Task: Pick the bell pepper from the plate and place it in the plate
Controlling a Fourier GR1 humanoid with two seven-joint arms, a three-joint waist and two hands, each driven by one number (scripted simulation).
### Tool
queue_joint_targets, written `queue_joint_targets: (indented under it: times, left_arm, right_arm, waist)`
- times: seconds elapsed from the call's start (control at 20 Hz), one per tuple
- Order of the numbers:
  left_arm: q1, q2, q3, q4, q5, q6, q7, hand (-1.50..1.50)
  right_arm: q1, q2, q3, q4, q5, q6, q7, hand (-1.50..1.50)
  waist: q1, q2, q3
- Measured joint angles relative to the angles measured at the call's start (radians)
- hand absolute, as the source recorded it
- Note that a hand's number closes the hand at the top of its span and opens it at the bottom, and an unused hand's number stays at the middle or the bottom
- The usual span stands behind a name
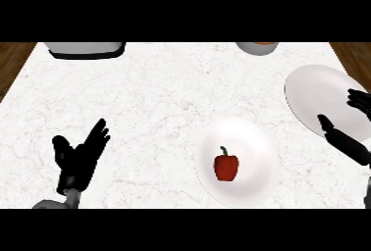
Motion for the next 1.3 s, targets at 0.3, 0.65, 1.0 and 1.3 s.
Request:
queue_joint_targets:
  times: [0.3, 0.65, 1.0, 1.3]
  left_arm:
    - [0.003, -0.033, 0.004, 0.012, -0.013, -0.036, 0.003, 0.0]
    - [0.003, -0.043, 0.0, 0.008, -0.028, -0.037, 0.015, 0.0]
    - [0.013, -0.055, -0.004, -0.004, -0.046, -0.037, 0.015, 0.0]
    - [0.017, -0.067, 0.008, -0.012, -0.068, -0.048, 0.022, 0.0]
  right_arm:
    - [0.159, 0.083, 0.065, -0.157, 0.094, -0.053, -0.044, -1.5]
    - [0.263, -0.081, 0.17, -0.278, 0.247, 0.087, 0.192, -1.5]
    - [0.215, -0.144, 0.327, -0.426, 0.425, 0.224, 0.565, -1.5]
    - [0.09, -0.053, 0.453, -0.394, 0.572, 0.307, 0.772, -1.5]
  waist:
    - [0.013, 0.001, 0.001]
    - [0.021, 0.001, -0.001]
    - [0.031, 0.002, -0.001]
    - [0.031, 0.003, 0.0]
